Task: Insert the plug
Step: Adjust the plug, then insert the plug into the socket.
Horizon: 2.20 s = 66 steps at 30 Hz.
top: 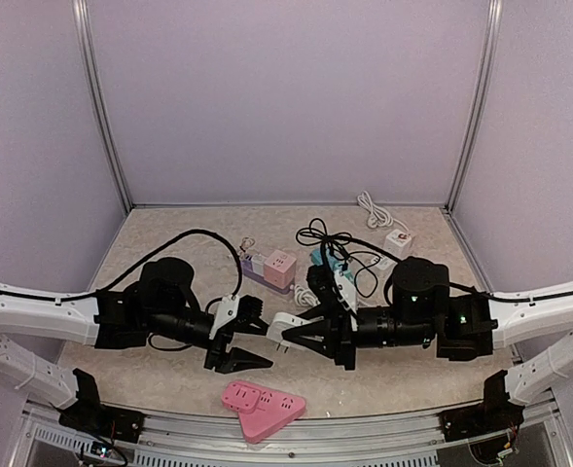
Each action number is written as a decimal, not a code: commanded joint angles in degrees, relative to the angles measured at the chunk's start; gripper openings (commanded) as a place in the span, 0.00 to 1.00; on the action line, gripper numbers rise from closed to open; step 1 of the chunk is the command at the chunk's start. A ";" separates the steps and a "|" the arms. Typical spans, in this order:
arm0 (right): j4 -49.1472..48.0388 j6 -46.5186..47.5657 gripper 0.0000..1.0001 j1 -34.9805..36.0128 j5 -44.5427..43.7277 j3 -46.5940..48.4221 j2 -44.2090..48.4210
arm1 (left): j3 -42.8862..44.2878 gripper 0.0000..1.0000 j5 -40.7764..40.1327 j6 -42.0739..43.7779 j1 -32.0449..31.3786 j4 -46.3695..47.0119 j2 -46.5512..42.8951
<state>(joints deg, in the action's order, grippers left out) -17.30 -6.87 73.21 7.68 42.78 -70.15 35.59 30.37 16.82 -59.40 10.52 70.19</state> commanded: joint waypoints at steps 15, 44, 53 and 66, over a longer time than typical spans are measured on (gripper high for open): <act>0.46 -8.08 0.00 -0.70 -0.73 -15.40 3.16 | -10.55 0.75 -10.32 48.00 -18.41 -9.65 0.14; -8.66 -6.07 0.00 8.52 -12.47 -7.97 -17.08 | -12.63 0.37 -10.57 41.54 -19.18 -4.19 6.27; -7.29 -3.32 0.00 8.58 -9.88 -7.73 -15.52 | -12.53 0.37 -9.80 41.25 -18.84 -3.85 6.56; -7.77 -2.12 0.00 9.25 -13.44 -7.97 -18.10 | -12.52 0.37 -9.72 40.78 -18.74 -3.48 6.77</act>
<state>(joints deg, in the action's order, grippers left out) -24.86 -10.04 81.73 -4.45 33.91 -87.18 24.12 19.51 58.46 -78.39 7.86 75.85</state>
